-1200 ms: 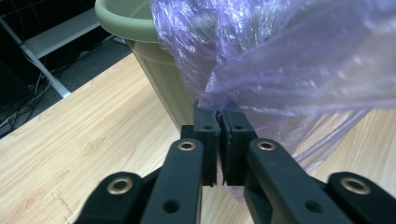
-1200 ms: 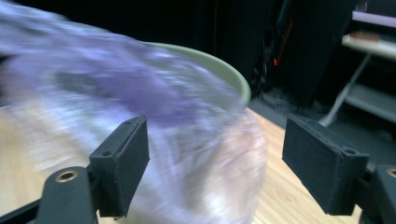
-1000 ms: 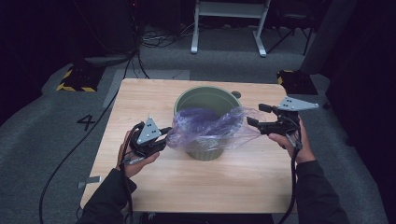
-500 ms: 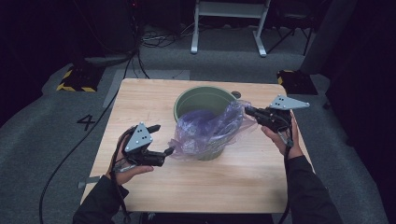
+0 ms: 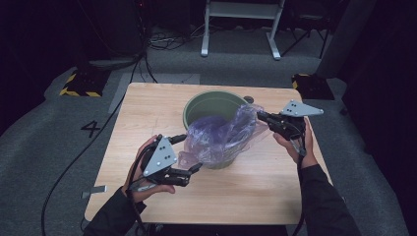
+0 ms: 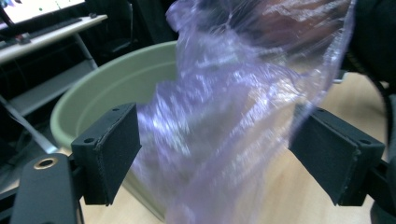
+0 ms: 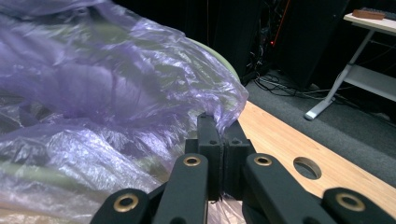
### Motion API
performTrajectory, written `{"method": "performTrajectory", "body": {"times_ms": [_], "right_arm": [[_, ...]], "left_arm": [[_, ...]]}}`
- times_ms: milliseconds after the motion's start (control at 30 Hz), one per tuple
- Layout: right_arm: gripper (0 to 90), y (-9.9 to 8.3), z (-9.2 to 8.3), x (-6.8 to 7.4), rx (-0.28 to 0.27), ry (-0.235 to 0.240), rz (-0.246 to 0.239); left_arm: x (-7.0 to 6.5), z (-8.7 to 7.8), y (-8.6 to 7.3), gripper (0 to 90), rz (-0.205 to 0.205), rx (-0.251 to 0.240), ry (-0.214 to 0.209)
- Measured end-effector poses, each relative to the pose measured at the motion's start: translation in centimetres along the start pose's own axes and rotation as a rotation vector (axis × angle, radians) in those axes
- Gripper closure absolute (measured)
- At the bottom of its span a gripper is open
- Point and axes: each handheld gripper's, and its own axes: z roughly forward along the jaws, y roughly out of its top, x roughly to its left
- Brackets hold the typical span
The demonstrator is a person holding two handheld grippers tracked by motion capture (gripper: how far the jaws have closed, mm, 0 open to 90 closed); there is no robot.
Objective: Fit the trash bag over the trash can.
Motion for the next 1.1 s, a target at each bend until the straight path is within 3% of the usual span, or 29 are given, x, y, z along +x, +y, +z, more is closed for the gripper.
{"method": "performTrajectory", "body": {"times_ms": [33,133,233,300,400,467,500,533,600,767,800,967,1100], "right_arm": [[89.6,0.1,0.0,0.0,0.000,-0.002,-0.003],[89.6,0.2,0.1,0.0,-0.002,-0.002,-0.004],[89.6,0.2,0.1,0.0,0.001,0.003,-0.005],[89.6,0.2,0.2,-0.2,0.002,0.003,-0.008],[89.7,0.2,0.5,-0.3,0.008,0.001,-0.010],[89.7,0.2,0.7,-0.5,0.014,-0.002,-0.010],[89.7,0.2,0.7,-0.5,0.014,-0.002,-0.010],[89.8,0.2,0.9,-0.8,0.012,-0.009,-0.004],[89.7,0.2,1.1,-1.1,0.013,-0.019,0.003],[89.4,0.2,2.2,-1.8,0.043,-0.050,0.014],[89.2,0.2,2.4,-2.0,0.046,-0.056,0.018],[89.1,-0.3,3.7,-3.3,0.076,-0.079,0.069],[89.0,-0.7,4.7,-4.4,0.088,-0.105,0.113]], "left_arm": [[0.1,0.5,0.4,17.4,0.011,0.012,0.020],[1.2,1.9,1.2,31.0,0.018,0.047,0.016],[2.6,2.9,1.6,55.4,0.017,0.082,0.004],[3.8,3.3,1.6,69.6,0.041,0.093,0.033],[5.8,4.2,1.5,83.1,-0.007,0.092,0.065],[6.6,4.5,1.5,88.9,-0.025,0.092,0.066],[6.6,4.5,1.5,89.3,-0.025,0.092,0.066],[7.6,4.9,1.5,89.3,-0.036,0.095,0.085],[8.0,4.9,1.4,89.4,-0.060,0.086,0.077],[10.8,5.9,0.2,89.5,-0.151,0.113,0.111],[11.6,6.1,-0.2,89.5,-0.195,0.108,0.104],[13.9,7.1,-1.8,87.8,-0.321,0.135,0.168],[15.2,7.4,-3.1,88.1,-0.375,0.146,0.188]]}}
